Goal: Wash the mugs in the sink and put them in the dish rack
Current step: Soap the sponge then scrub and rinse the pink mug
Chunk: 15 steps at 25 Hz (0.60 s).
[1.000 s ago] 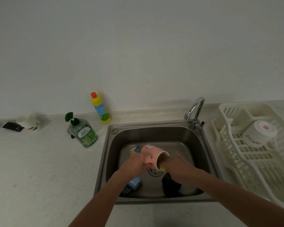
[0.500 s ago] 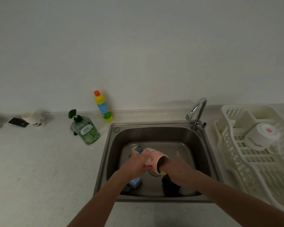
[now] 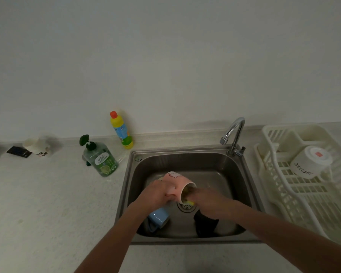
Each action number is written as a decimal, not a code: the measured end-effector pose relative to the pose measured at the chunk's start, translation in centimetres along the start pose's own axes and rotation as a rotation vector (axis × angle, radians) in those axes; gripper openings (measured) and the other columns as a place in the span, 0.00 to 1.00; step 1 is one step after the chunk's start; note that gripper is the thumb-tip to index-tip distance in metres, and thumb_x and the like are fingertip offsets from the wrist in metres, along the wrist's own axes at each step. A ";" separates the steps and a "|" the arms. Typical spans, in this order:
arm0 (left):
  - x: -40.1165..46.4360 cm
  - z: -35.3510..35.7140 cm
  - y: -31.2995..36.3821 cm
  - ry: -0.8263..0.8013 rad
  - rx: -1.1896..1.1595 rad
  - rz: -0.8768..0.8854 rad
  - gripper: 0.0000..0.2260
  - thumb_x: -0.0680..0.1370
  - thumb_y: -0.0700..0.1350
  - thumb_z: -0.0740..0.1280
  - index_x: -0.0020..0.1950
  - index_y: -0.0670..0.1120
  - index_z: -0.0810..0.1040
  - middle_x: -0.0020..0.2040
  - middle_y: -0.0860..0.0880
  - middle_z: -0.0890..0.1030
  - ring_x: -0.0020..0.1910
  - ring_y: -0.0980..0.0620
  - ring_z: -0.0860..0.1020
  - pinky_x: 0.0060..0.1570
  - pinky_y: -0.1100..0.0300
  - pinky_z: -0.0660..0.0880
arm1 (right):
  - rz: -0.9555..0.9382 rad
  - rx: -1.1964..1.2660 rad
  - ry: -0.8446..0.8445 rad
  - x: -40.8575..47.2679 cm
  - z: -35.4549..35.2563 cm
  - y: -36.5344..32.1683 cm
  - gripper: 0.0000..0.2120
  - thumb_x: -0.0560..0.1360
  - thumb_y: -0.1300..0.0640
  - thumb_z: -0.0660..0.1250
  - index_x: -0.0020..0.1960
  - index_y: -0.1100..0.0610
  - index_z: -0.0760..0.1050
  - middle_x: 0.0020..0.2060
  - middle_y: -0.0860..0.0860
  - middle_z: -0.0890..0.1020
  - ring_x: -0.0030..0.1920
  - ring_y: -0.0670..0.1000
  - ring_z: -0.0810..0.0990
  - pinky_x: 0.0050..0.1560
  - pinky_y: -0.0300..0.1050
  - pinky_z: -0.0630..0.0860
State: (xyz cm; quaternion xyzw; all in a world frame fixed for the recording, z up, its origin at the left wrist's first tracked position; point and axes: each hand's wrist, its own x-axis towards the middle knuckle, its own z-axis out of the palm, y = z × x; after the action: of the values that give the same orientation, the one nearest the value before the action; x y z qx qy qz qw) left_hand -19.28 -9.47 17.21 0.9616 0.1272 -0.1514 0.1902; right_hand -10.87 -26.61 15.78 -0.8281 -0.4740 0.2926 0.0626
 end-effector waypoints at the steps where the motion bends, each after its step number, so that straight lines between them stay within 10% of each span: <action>1: 0.0 0.0 0.2 0.000 -0.008 -0.001 0.20 0.76 0.56 0.70 0.62 0.45 0.78 0.56 0.46 0.82 0.54 0.49 0.79 0.57 0.55 0.76 | -0.029 -0.136 0.013 0.4 -0.1 -0.2 0.26 0.82 0.56 0.60 0.78 0.53 0.60 0.76 0.54 0.64 0.75 0.55 0.63 0.76 0.60 0.49; 5: -0.2 -0.5 1.4 0.055 -0.044 0.039 0.19 0.78 0.55 0.69 0.64 0.45 0.77 0.58 0.47 0.81 0.56 0.50 0.79 0.54 0.60 0.73 | -0.013 0.155 0.336 1.3 -1.0 -1.5 0.21 0.78 0.51 0.66 0.71 0.48 0.69 0.66 0.49 0.75 0.68 0.54 0.72 0.68 0.55 0.67; 9: -0.4 -0.6 1.3 0.056 -0.094 0.018 0.21 0.77 0.56 0.69 0.65 0.46 0.77 0.59 0.47 0.81 0.57 0.50 0.79 0.56 0.59 0.73 | 0.323 0.834 0.193 2.8 -0.7 -2.0 0.17 0.75 0.56 0.72 0.63 0.57 0.75 0.47 0.52 0.80 0.47 0.50 0.79 0.47 0.41 0.75; 12: -0.2 -0.6 0.7 0.010 -0.045 0.020 0.19 0.77 0.56 0.68 0.63 0.46 0.77 0.58 0.47 0.81 0.55 0.51 0.79 0.56 0.59 0.74 | 0.195 0.690 0.190 0.7 -0.3 -0.5 0.13 0.79 0.59 0.65 0.64 0.55 0.73 0.53 0.51 0.80 0.55 0.50 0.79 0.57 0.40 0.74; 15: -0.5 -0.1 1.6 -0.011 0.005 0.036 0.15 0.81 0.52 0.65 0.64 0.46 0.76 0.58 0.47 0.80 0.54 0.53 0.78 0.56 0.61 0.73 | 0.060 0.023 0.020 0.5 0.5 0.1 0.25 0.81 0.58 0.58 0.78 0.53 0.59 0.77 0.51 0.61 0.77 0.53 0.58 0.76 0.62 0.49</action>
State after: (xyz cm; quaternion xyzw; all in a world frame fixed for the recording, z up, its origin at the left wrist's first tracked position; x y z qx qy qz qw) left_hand -19.22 -10.98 17.98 0.9634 0.1085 -0.1535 0.1912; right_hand -10.88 -26.40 15.13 -0.8442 -0.4449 0.2912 0.0679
